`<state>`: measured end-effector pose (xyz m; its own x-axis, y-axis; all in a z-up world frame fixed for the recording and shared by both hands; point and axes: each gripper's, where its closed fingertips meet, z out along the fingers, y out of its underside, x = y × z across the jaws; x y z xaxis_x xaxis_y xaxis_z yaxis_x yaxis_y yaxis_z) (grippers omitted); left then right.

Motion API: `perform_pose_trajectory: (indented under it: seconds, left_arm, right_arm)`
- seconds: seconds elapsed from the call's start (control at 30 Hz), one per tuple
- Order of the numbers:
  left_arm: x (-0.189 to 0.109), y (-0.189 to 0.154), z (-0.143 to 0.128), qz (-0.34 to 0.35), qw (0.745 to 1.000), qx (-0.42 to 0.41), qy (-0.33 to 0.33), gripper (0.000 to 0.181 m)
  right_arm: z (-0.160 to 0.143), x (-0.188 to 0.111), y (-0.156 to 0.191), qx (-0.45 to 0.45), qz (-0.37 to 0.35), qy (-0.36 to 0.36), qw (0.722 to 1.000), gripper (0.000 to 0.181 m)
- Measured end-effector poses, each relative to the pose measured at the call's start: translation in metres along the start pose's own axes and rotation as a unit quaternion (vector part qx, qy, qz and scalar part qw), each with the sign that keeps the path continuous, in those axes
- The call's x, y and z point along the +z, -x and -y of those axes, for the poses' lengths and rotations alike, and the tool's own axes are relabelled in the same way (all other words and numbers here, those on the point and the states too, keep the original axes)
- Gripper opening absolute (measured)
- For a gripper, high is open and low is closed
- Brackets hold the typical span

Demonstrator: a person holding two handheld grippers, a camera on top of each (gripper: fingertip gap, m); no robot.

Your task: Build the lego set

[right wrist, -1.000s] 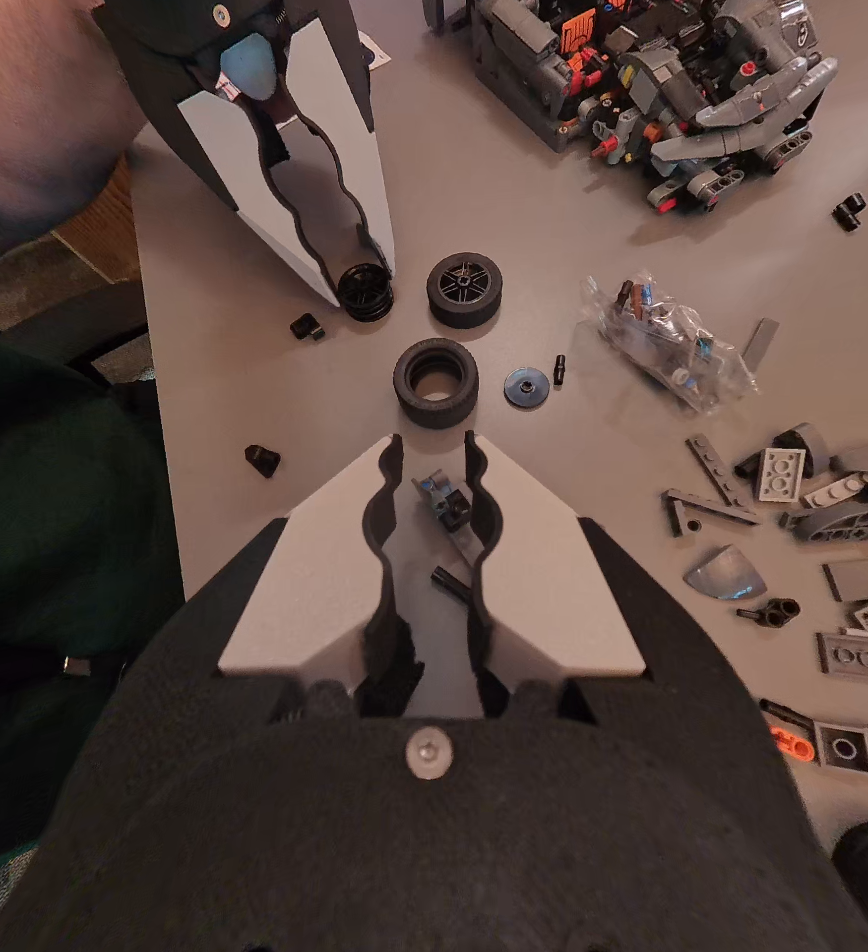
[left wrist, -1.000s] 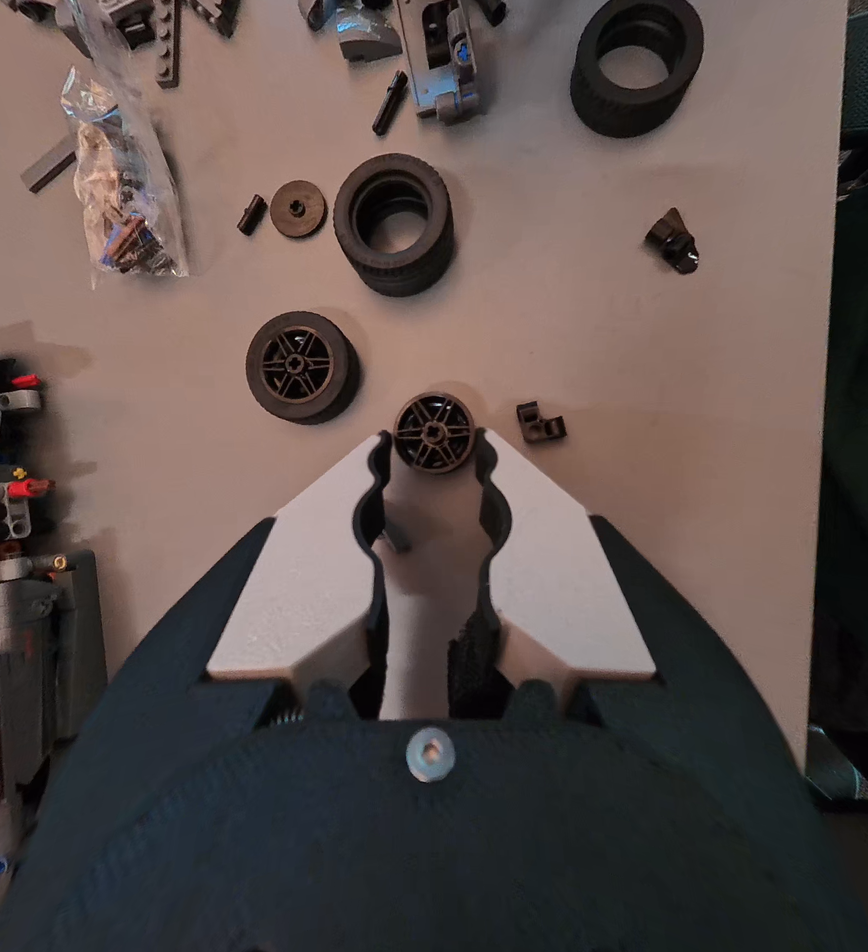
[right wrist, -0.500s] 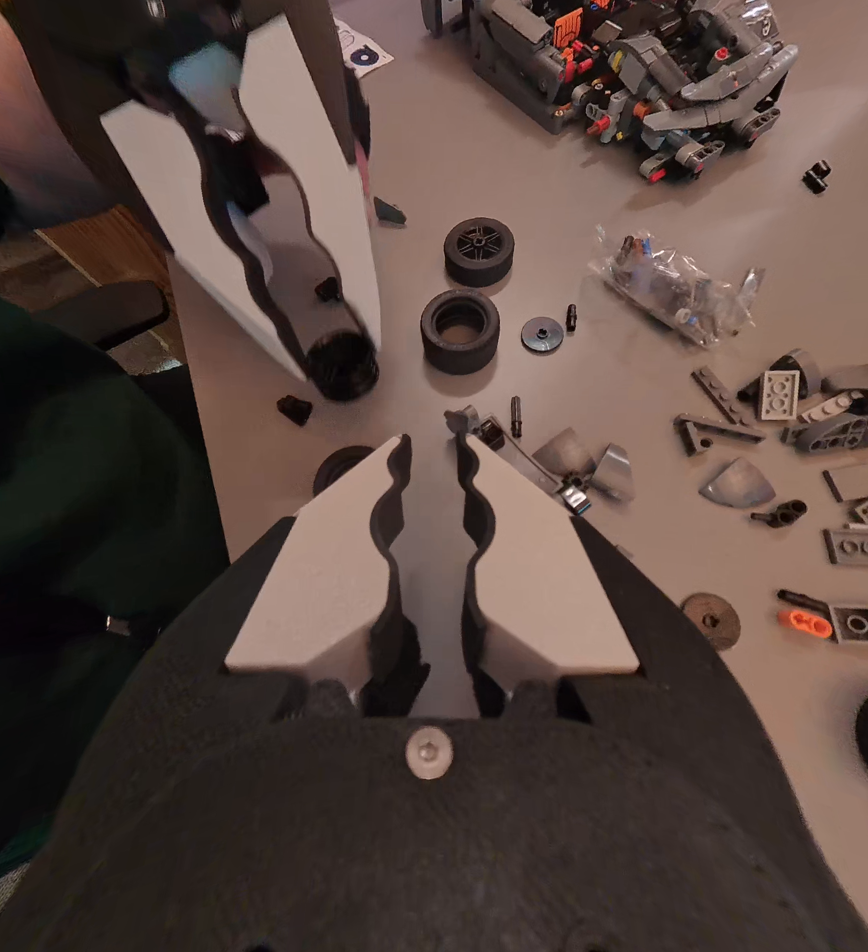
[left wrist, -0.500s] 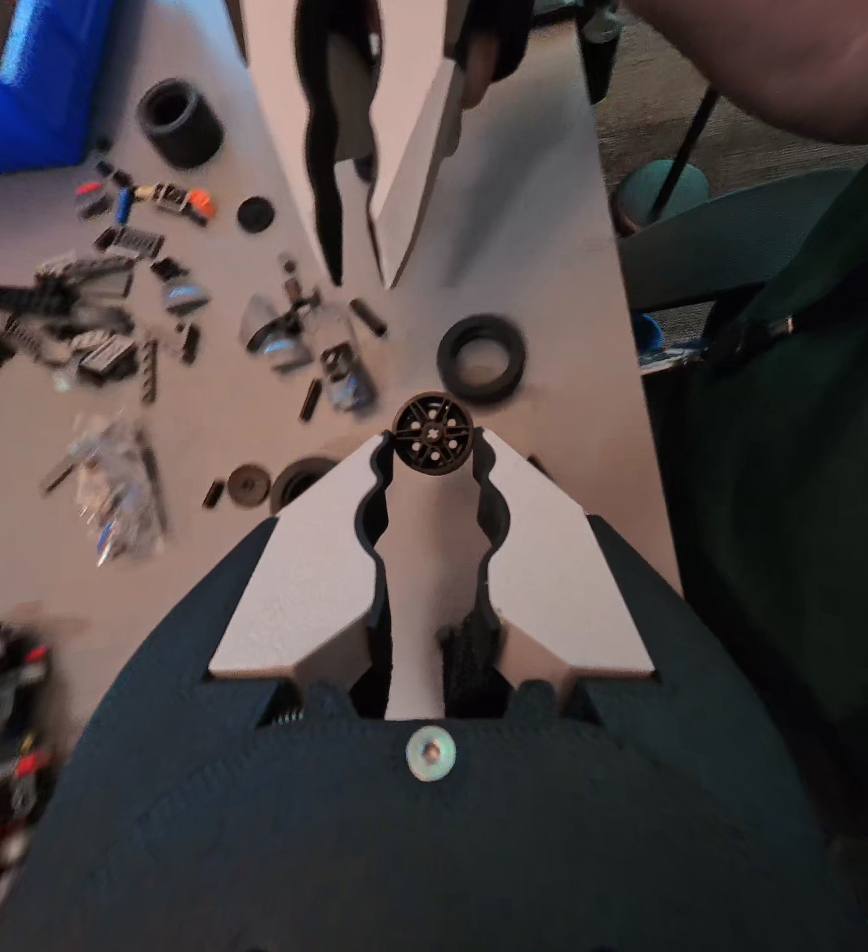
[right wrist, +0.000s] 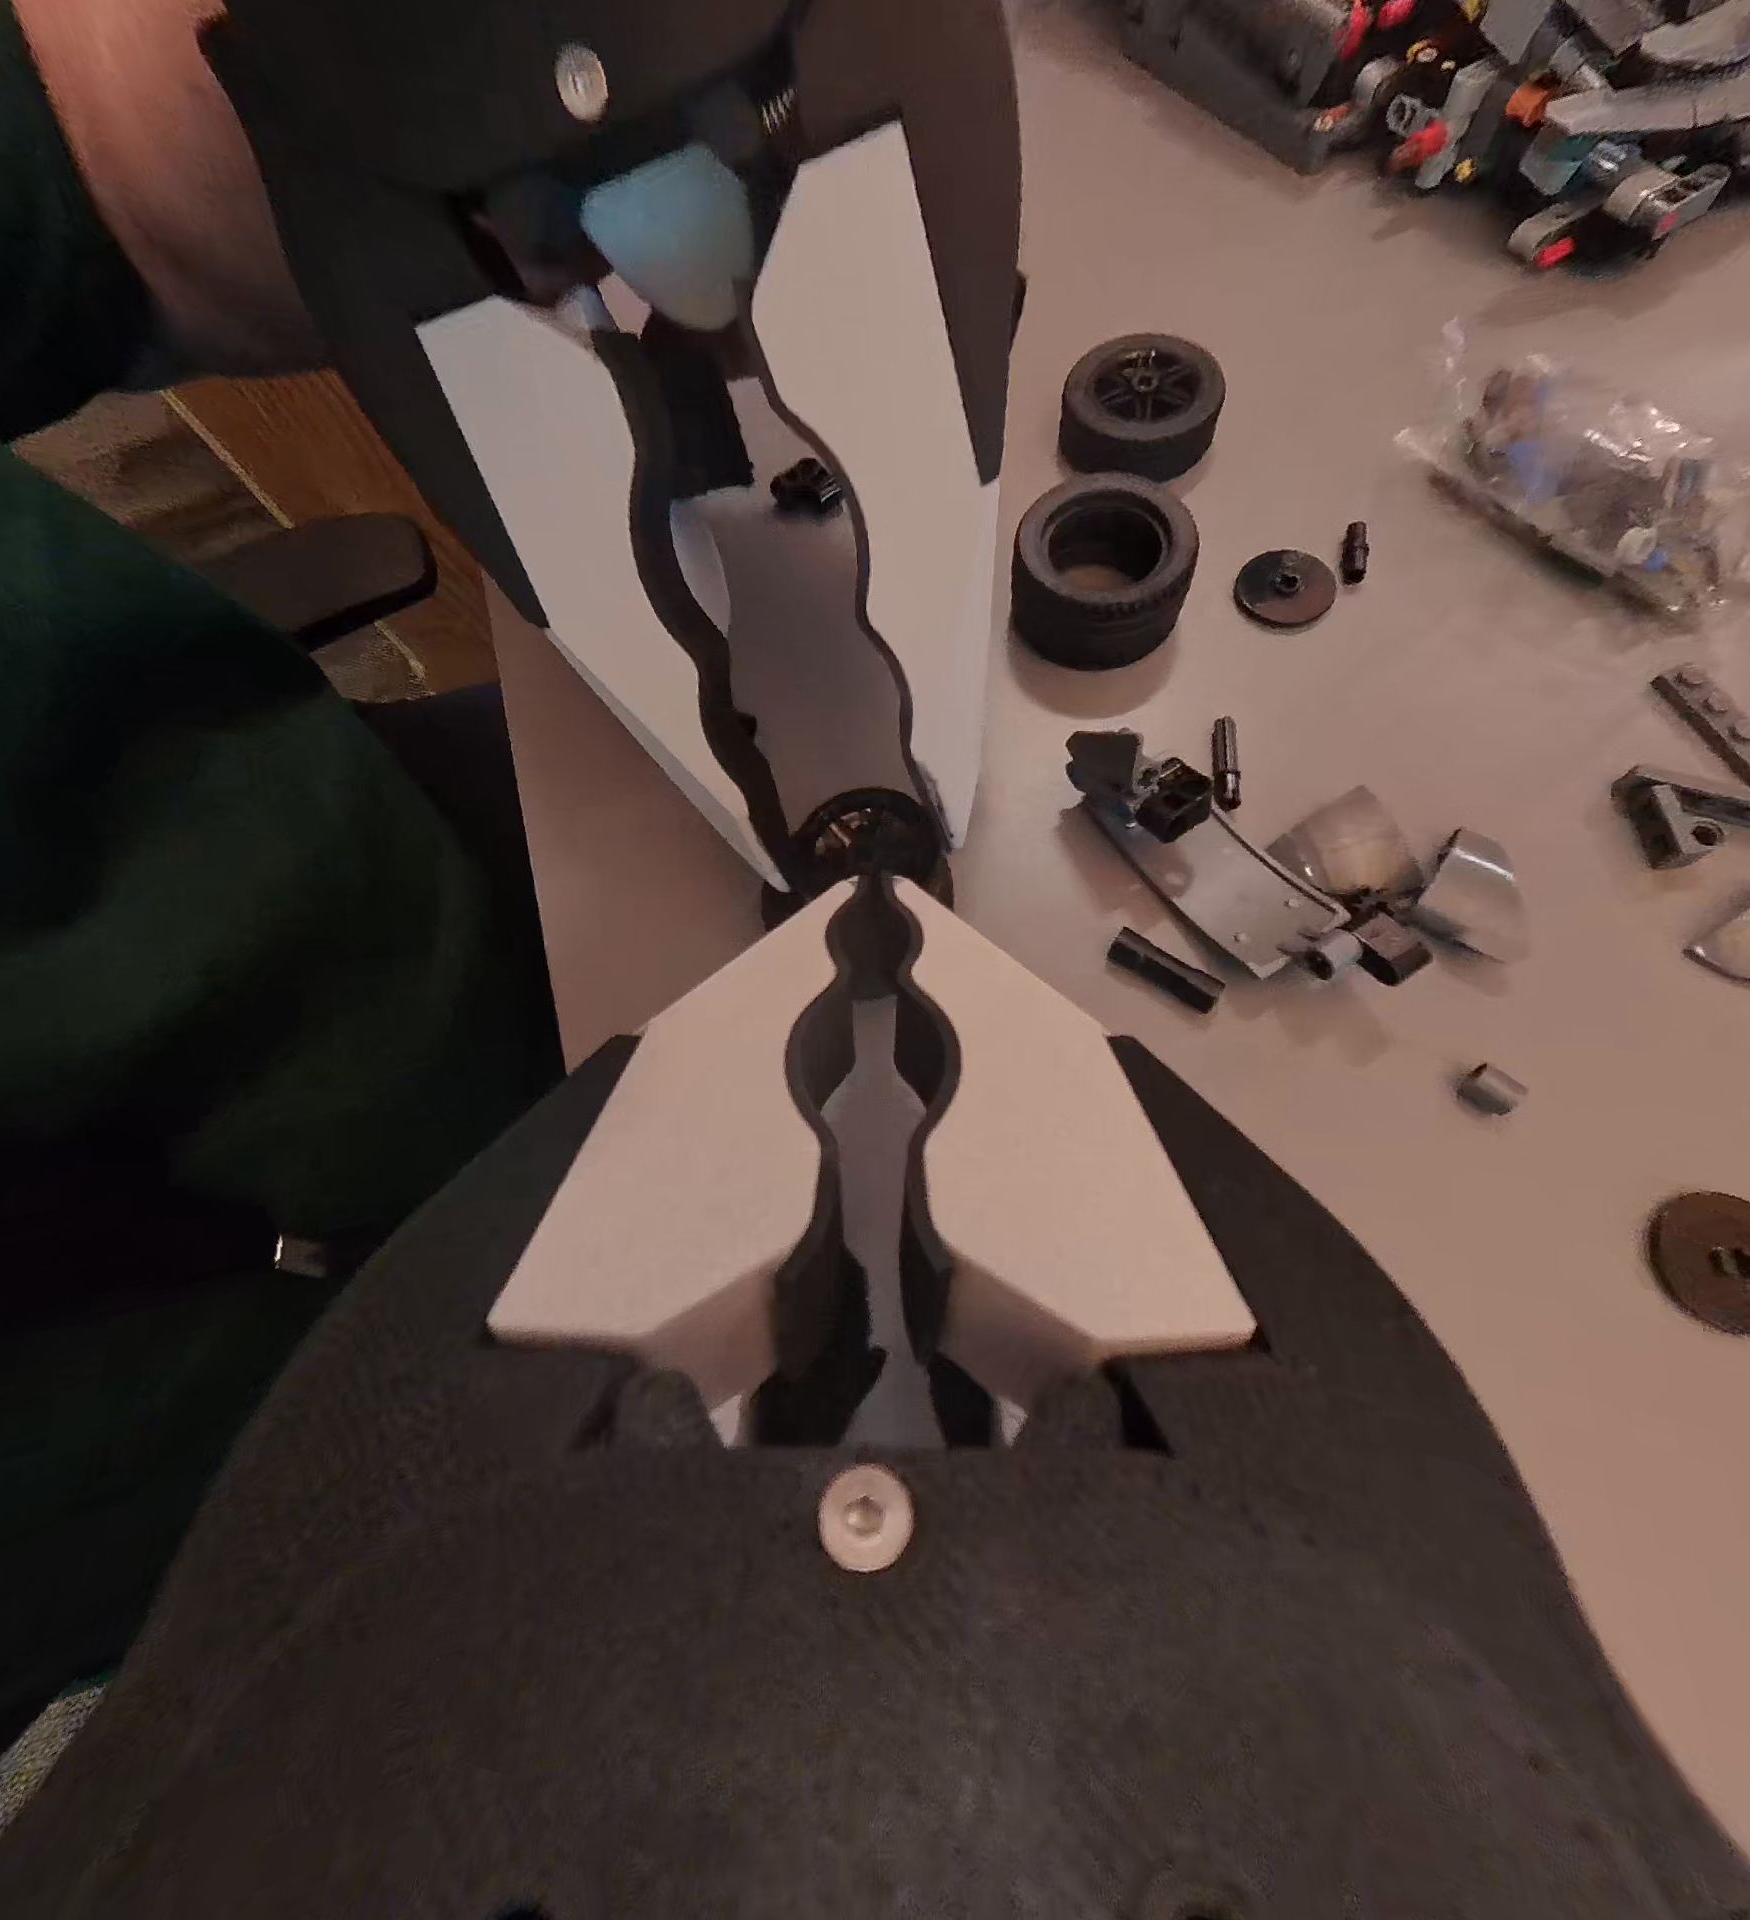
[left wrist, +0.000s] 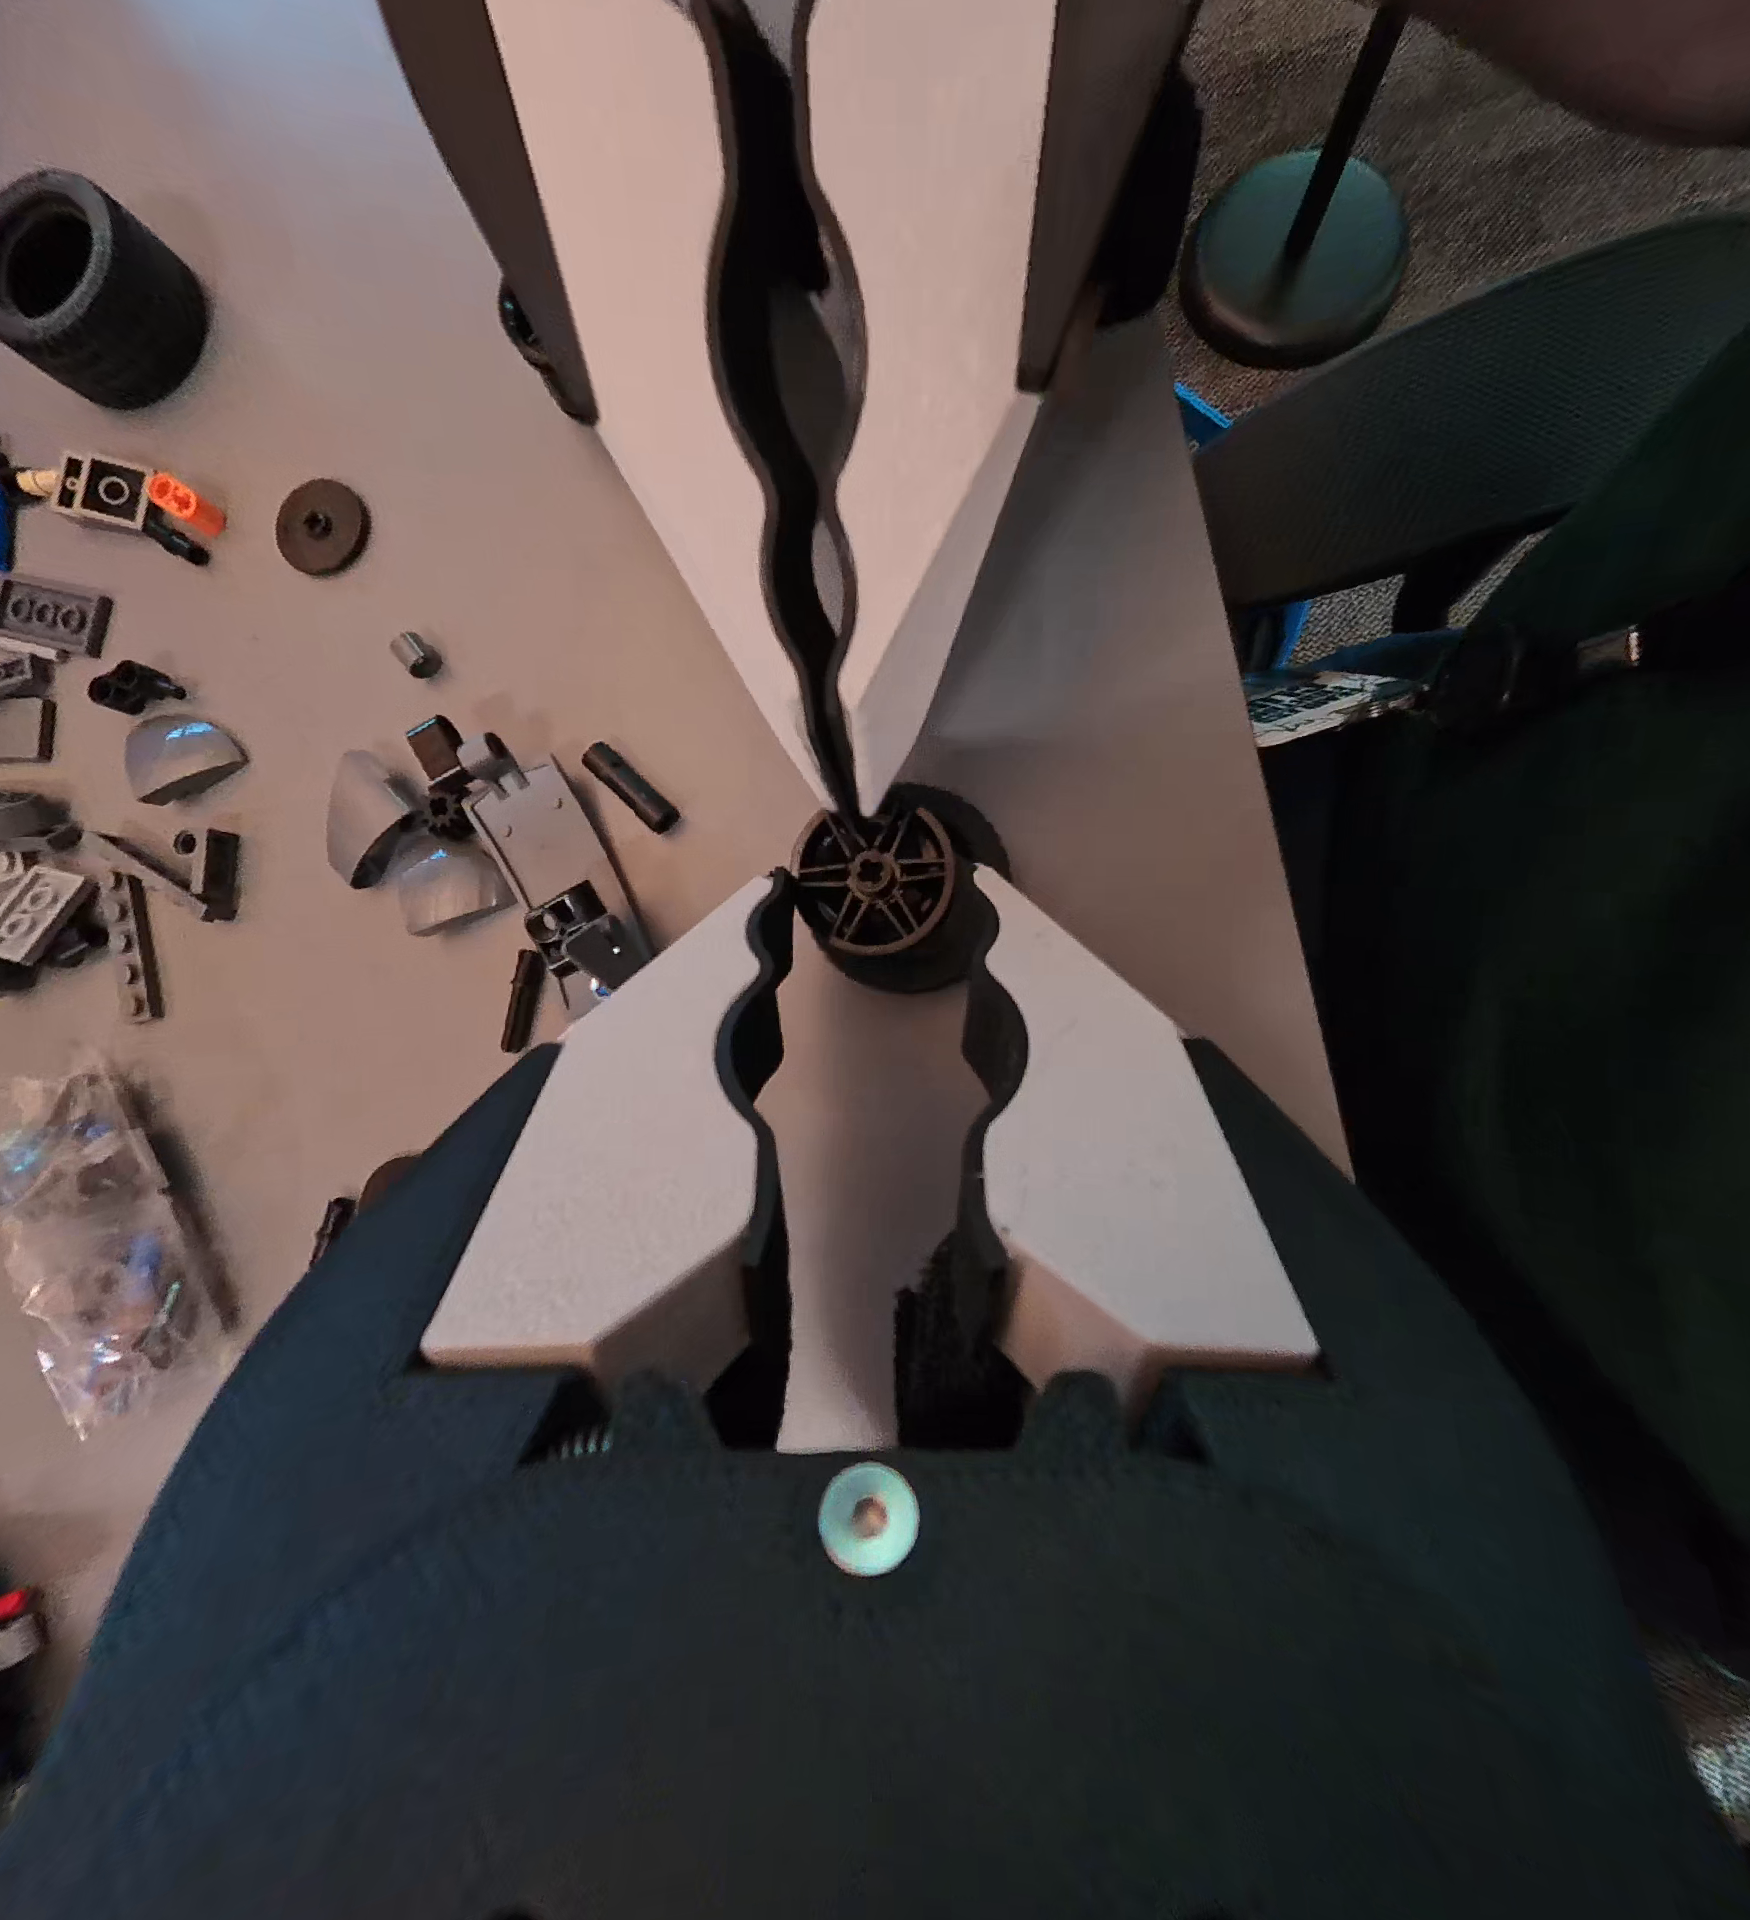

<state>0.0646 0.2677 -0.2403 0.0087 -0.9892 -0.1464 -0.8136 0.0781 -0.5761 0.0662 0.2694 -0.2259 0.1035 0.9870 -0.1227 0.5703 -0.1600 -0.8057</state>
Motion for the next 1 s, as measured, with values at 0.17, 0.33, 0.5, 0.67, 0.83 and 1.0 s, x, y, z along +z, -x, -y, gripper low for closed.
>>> perform_pose_trajectory:
  seconds: [0.17, 0.33, 0.5, 0.67, 0.83, 1.0]
  left_arm:
    - [-0.0016, 0.001, -0.0035, 0.01, 0.999, 0.021, 0.032, 0.029]
    - [-0.0003, -0.0003, -0.0025, 0.014, 0.999, 0.029, 0.037, 0.029]
    - [0.0021, -0.0046, -0.0002, 0.02, 0.999, 0.034, 0.033, 0.029]
    - [0.004, -0.0052, 0.0003, 0.019, 0.999, 0.024, 0.02, 0.029]
    - [0.0033, -0.0051, 0.0, 0.023, 1.0, 0.004, -0.002, 0.029]
    - [0.0046, -0.0057, -0.001, 0.021, 1.0, -0.009, -0.016, 0.029]
  right_arm:
    - [-0.0023, 0.0078, 0.0034, -0.006, 0.007, 0.003, 1.0, 0.0]
    - [-0.0038, 0.0066, 0.0036, -0.016, 0.002, 0.011, 1.0, 0.0]
    - [-0.0078, 0.0069, 0.0064, -0.022, 0.004, 0.017, 1.0, 0.0]
    - [-0.0078, 0.0065, 0.0074, -0.039, -0.012, 0.027, 0.999, 0.0]
    - [-0.0043, 0.007, 0.0043, -0.04, -0.016, 0.026, 0.999, 0.0]
    - [-0.0063, 0.0082, 0.004, -0.046, -0.015, 0.041, 0.998, 0.0]
